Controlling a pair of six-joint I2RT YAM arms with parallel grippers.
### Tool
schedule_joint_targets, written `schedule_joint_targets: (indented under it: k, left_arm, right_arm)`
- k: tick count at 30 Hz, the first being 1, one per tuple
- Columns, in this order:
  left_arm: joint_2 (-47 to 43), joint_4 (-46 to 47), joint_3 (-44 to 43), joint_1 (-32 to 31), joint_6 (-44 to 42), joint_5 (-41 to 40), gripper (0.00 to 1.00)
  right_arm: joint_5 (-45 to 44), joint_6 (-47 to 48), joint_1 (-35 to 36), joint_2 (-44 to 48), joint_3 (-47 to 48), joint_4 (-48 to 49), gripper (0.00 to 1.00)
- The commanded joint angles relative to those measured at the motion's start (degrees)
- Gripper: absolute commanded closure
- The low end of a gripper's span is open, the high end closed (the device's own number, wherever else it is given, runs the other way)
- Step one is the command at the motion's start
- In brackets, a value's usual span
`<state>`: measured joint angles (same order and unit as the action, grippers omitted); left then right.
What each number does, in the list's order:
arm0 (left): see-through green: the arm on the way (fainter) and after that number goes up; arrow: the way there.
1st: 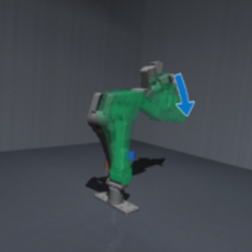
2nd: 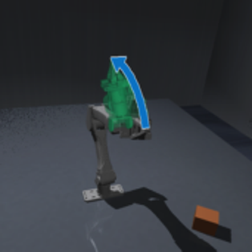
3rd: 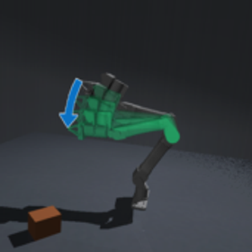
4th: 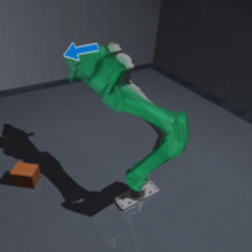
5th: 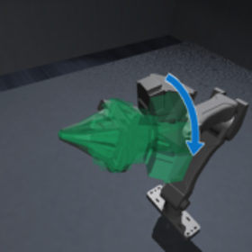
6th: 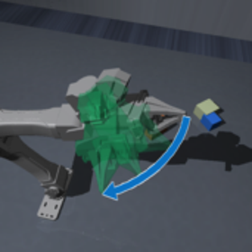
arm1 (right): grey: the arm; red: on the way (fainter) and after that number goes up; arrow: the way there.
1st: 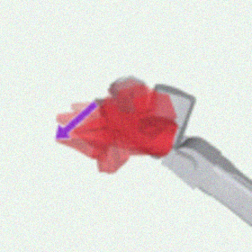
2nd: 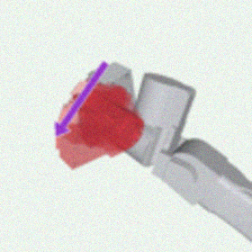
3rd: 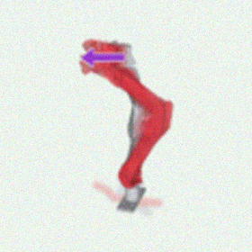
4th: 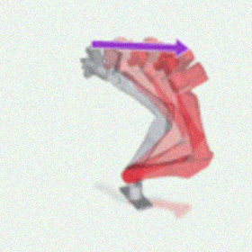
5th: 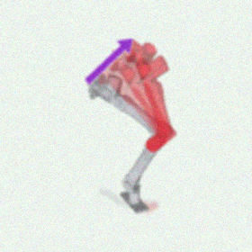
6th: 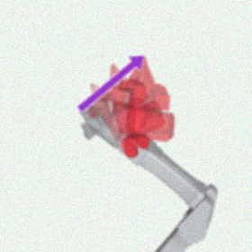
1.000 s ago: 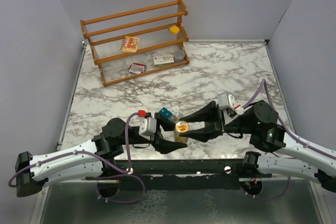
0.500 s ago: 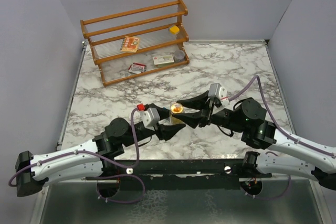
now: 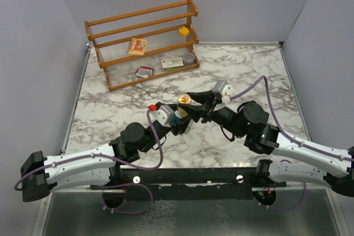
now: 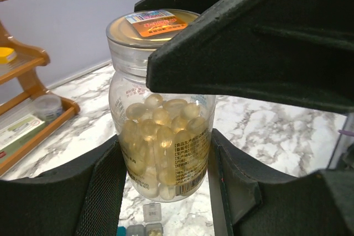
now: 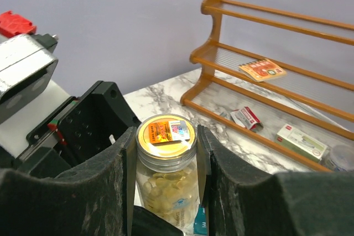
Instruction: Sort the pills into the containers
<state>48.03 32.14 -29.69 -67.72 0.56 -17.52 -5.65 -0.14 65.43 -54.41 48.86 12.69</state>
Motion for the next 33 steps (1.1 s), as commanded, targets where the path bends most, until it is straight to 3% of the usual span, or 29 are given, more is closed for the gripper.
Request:
schedule_joint_targets:
  k: [1,11,22,23,26,30,33]
  left_arm:
    - [1.74,18.37,-2.87,0.47,-2.70,-11.91,1.00]
    - [7.78,26.09,-4.14,-0.80,-6.08,-18.43,1.00]
    - [6.76,26.83,-2.57,-1.14,-5.74,-18.04,1.00]
    - [6.52,26.83,-2.42,-1.10,-5.52,-17.81,1.00]
    - [6.19,26.70,-2.02,-1.11,-4.91,-17.17,1.00]
    - [5.80,26.21,-0.84,-1.13,-2.74,-16.31,1.00]
    - [5.08,25.70,0.24,-1.09,-0.87,-15.50,1.00]
  right_arm:
    - [-4.55,-2.46,1.35,-4.03,-2.47,-7.36,0.98]
    - [-15.44,-0.32,2.77,-9.78,-2.18,-5.14,0.98]
    - [-17.21,-0.14,2.77,-10.01,-2.01,-4.98,0.98]
    - [-17.29,-0.34,2.77,-9.93,-1.95,-5.14,0.96]
    - [-17.39,-0.73,2.77,-9.26,-2.05,-4.89,0.71]
    - [-17.23,-0.49,2.77,-8.37,-1.62,-4.90,0.63]
    - [-17.40,0.02,2.77,-8.25,-1.09,-5.51,0.49]
